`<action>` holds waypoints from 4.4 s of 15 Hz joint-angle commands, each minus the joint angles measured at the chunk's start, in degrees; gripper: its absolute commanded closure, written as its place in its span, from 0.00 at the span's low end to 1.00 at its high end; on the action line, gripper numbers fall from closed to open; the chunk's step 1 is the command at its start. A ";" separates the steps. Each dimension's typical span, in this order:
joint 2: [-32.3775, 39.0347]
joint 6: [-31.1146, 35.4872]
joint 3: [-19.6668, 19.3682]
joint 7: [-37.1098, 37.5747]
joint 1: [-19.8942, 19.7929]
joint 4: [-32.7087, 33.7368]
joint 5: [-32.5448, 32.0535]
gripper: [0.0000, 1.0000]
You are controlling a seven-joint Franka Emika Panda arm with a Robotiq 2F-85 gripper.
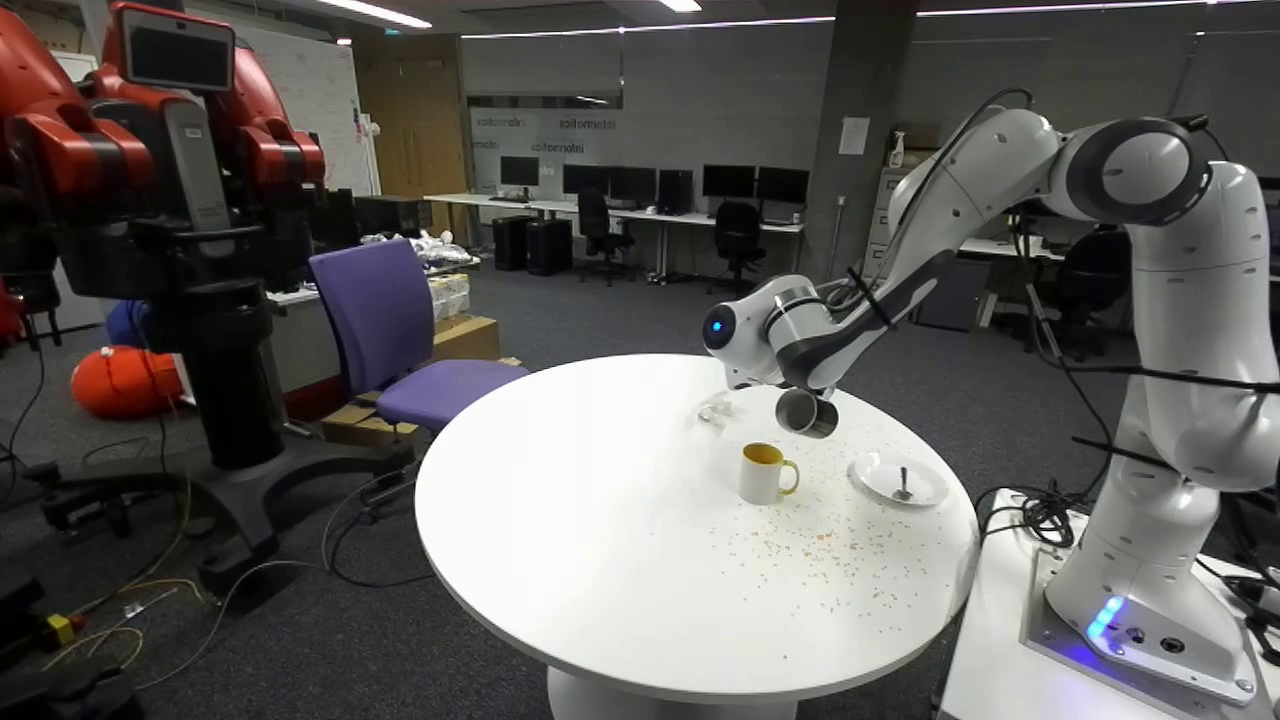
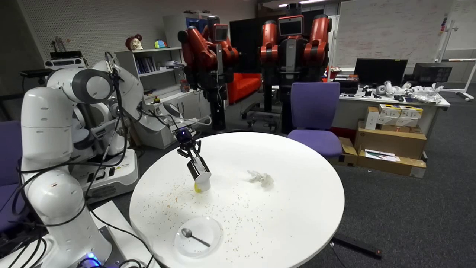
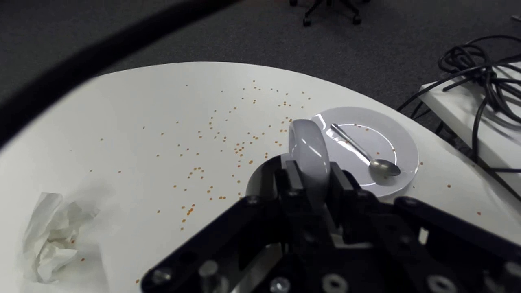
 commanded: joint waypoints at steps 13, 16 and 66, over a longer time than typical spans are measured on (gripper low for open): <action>5.69 -11.22 0.76 -11.61 1.73 8.26 -2.46 0.95; 6.64 -11.85 0.66 -13.10 1.77 9.03 -2.93 0.95; 19.99 -24.49 0.70 -31.10 6.39 20.90 -14.46 0.95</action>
